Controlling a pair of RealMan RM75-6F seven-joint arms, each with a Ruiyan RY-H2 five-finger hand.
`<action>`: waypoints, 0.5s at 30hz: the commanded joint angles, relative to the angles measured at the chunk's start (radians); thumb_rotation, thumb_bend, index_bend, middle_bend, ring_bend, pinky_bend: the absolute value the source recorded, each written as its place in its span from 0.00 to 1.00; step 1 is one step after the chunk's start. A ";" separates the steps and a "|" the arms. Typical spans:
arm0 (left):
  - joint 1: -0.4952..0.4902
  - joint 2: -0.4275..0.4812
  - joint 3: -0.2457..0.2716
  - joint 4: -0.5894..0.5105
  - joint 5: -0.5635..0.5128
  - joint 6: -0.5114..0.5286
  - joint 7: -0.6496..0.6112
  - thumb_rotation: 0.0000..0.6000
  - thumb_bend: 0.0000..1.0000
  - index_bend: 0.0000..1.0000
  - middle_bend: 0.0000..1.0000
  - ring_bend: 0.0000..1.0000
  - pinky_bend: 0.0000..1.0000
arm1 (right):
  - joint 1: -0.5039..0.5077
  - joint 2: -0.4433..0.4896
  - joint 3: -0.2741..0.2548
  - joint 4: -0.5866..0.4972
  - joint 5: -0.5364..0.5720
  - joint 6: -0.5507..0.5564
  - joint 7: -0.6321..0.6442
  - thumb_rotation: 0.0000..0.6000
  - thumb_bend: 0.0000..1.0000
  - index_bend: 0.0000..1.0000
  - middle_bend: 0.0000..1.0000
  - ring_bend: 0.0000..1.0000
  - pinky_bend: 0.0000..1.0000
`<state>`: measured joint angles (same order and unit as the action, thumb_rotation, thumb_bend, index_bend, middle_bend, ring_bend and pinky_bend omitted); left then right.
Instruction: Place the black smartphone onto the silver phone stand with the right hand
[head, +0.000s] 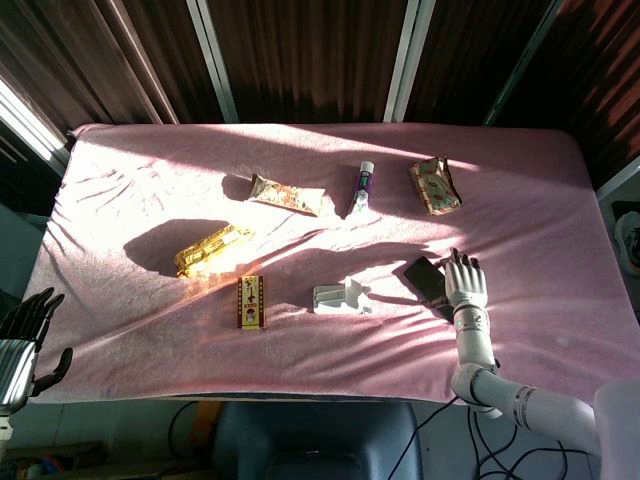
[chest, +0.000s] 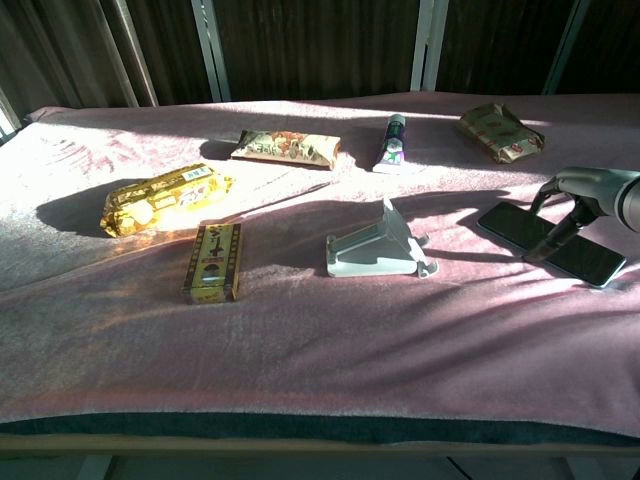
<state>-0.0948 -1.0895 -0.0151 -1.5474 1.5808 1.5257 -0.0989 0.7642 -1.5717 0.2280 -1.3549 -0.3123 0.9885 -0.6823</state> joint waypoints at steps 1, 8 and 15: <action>0.001 0.000 0.001 -0.001 0.000 0.001 0.001 1.00 0.41 0.00 0.00 0.02 0.12 | 0.001 0.000 0.000 0.001 0.001 0.000 0.000 1.00 0.22 0.38 0.05 0.00 0.00; 0.004 0.001 0.003 0.001 0.004 0.005 0.000 1.00 0.41 0.00 0.00 0.02 0.12 | 0.002 -0.004 0.000 0.006 0.006 -0.001 0.000 1.00 0.22 0.39 0.05 0.00 0.00; 0.005 0.000 0.001 0.000 0.005 0.010 0.003 1.00 0.41 0.00 0.00 0.02 0.12 | 0.010 -0.019 -0.002 0.021 0.009 -0.001 -0.008 1.00 0.22 0.44 0.08 0.00 0.00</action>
<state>-0.0900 -1.0898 -0.0135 -1.5477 1.5861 1.5354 -0.0957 0.7728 -1.5887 0.2265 -1.3359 -0.3036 0.9867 -0.6891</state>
